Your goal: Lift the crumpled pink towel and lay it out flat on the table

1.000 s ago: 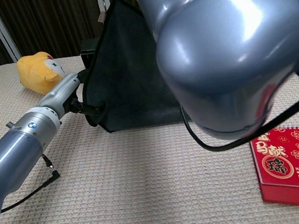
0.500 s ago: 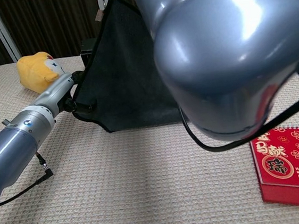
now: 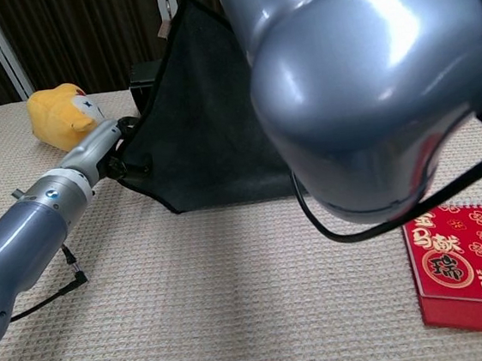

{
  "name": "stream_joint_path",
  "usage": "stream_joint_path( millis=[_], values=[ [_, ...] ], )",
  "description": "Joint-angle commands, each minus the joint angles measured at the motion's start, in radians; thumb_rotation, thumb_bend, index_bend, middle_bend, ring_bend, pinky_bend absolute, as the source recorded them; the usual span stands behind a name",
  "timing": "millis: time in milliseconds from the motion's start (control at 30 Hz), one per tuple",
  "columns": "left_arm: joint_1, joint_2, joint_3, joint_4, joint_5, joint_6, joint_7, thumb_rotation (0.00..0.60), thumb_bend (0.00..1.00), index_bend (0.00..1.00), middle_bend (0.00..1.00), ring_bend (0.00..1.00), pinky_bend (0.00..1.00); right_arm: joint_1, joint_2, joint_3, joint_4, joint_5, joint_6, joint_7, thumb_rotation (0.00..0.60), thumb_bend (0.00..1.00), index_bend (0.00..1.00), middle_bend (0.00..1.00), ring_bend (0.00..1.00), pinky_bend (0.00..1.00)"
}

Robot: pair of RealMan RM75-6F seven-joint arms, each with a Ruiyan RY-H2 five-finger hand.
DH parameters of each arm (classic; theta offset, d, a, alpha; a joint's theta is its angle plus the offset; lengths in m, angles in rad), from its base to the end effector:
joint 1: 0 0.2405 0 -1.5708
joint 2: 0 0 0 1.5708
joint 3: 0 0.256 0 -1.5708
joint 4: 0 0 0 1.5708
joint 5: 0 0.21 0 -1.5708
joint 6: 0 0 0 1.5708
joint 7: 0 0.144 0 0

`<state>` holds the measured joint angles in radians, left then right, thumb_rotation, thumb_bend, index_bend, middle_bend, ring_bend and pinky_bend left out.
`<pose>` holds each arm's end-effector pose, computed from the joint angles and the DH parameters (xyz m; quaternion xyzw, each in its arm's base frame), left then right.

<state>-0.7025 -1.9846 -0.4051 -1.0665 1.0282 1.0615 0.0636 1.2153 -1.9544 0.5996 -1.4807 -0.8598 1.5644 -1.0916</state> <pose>-0.1475 0.3650 -0.0809 -0.5240 -0.5524 -0.4816 0.4340 0.0858 -0.3546 0.0053 0.5845 -0.2485 0.4972 0.5911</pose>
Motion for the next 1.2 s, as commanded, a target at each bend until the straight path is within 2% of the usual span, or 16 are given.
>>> stream_joint_path(
  millis=[33, 167, 567, 933, 1200],
  values=[
    [-0.003, 0.000, -0.002, 0.003, 0.001, -0.001, -0.004, 0.600, 0.65, 0.57, 0.00, 0.00, 0.00, -0.001, 0.001, -0.001, 0.002, 0.000, -0.001, 0.002, 0.600, 0.72, 0.69, 1.00, 1.00, 1.00],
    [-0.005, 0.004, -0.005, 0.001, 0.004, 0.002, -0.008, 0.600, 0.68, 0.59, 0.00, 0.00, 0.00, -0.004, 0.004, -0.002, 0.001, 0.000, -0.002, 0.005, 0.600, 0.72, 0.69, 1.00, 1.00, 1.00],
    [-0.011, 0.044, -0.023, -0.067, 0.029, 0.040, -0.001, 0.600, 0.69, 0.59, 0.00, 0.00, 0.00, -0.031, 0.024, -0.012, -0.022, 0.001, 0.005, 0.012, 0.600, 0.72, 0.69, 1.00, 1.00, 1.00],
    [-0.019, 0.113, -0.049, -0.195, 0.040, 0.092, 0.065, 0.600, 0.69, 0.59, 0.00, 0.00, 0.00, -0.071, 0.062, -0.027, -0.090, -0.007, 0.026, 0.017, 0.600, 0.72, 0.69, 1.00, 1.00, 1.00],
    [-0.034, 0.164, -0.070, -0.308, 0.047, 0.141, 0.148, 0.600, 0.69, 0.61, 0.00, 0.00, 0.00, -0.114, 0.116, -0.036, -0.182, -0.018, 0.048, 0.017, 0.600, 0.72, 0.69, 1.00, 1.00, 1.00]
  ],
)
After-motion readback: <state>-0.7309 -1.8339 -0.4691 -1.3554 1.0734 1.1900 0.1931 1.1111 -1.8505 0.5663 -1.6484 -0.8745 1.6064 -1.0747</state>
